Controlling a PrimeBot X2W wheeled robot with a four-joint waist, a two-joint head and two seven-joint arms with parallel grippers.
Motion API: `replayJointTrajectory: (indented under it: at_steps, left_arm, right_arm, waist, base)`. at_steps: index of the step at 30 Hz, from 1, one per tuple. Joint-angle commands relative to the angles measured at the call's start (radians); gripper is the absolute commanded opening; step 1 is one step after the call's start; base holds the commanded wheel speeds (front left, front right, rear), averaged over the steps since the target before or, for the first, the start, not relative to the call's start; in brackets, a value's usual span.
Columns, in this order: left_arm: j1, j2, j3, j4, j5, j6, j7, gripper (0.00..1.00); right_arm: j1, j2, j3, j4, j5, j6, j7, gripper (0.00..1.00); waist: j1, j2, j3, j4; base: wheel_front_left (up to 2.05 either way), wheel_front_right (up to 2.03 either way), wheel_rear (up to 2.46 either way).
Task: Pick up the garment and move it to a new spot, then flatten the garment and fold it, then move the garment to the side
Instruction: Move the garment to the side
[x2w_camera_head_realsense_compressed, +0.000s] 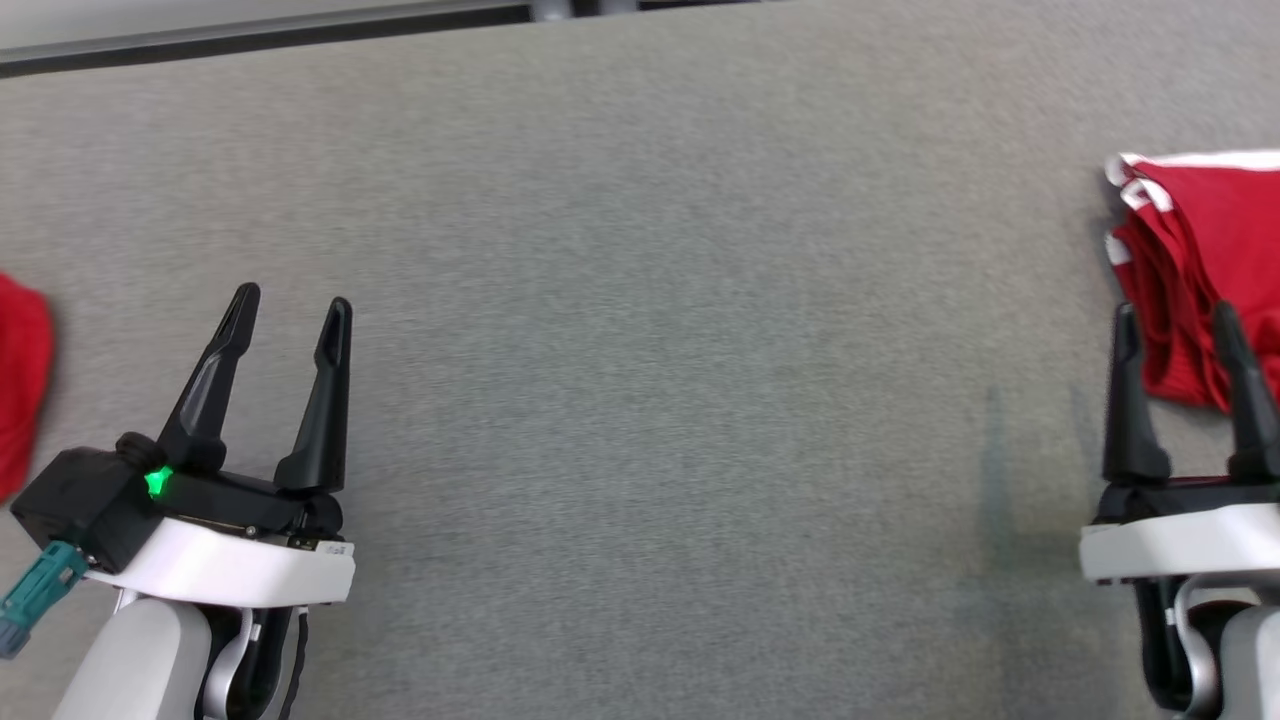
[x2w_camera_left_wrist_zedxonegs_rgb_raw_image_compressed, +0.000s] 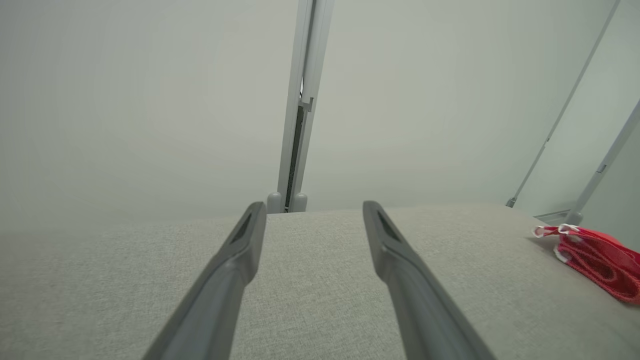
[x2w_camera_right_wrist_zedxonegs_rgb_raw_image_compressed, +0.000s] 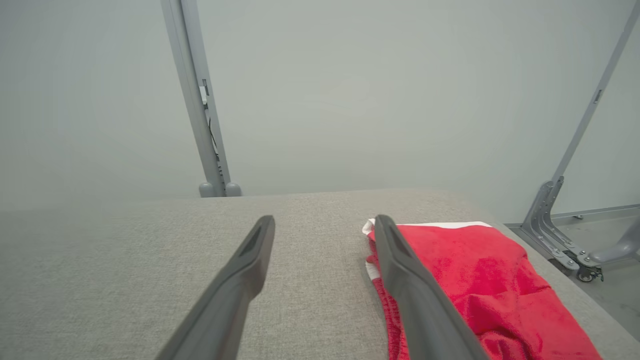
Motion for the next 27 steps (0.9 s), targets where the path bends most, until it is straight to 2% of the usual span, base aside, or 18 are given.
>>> replayJointTrajectory:
  at_steps: [1, 6, 11, 16, 27]
  left_arm:
    - [0.011, -0.004, 0.012, 0.012, -0.005, 0.004, -0.004, 1.0]
    - [0.045, -0.031, 0.057, 0.056, 0.004, 0.001, -0.004, 1.0]
    - [0.089, -0.041, 0.085, 0.1, 0.023, -0.009, -0.004, 1.0]
    - [0.132, -0.05, 0.089, 0.137, 0.043, -0.014, -0.004, 1.0]
    - [0.233, -0.068, 0.061, 0.187, 0.065, 0.005, 0.002, 1.0]
  right_arm:
    - [0.014, -0.002, 0.014, -0.005, 0.008, -0.002, -0.006, 1.0]
    - [0.044, -0.002, 0.052, -0.009, 0.012, -0.002, 0.001, 1.0]
    - [0.096, -0.002, 0.059, -0.017, 0.022, -0.002, 0.013, 1.0]
    - [0.164, -0.002, 0.055, -0.032, 0.028, -0.002, 0.036, 1.0]
    - [0.308, -0.002, 0.063, -0.07, 0.055, -0.002, 0.084, 1.0]
  waist:
    - [0.0, 0.0, -0.046, 0.058]
    - [0.0, 0.0, -0.099, 0.124]
    - [0.0, 0.0, -0.16, 0.156]
    - [0.0, 0.0, -0.228, 0.162]
    - [0.0, 0.0, -0.365, 0.151]
  base:
    - [0.0, 0.0, 0.0]
    - [0.0, 0.0, 0.0]
    - [0.0, 0.0, 0.0]
    - [0.0, 0.0, 0.0]
    - [0.0, 0.0, 0.0]
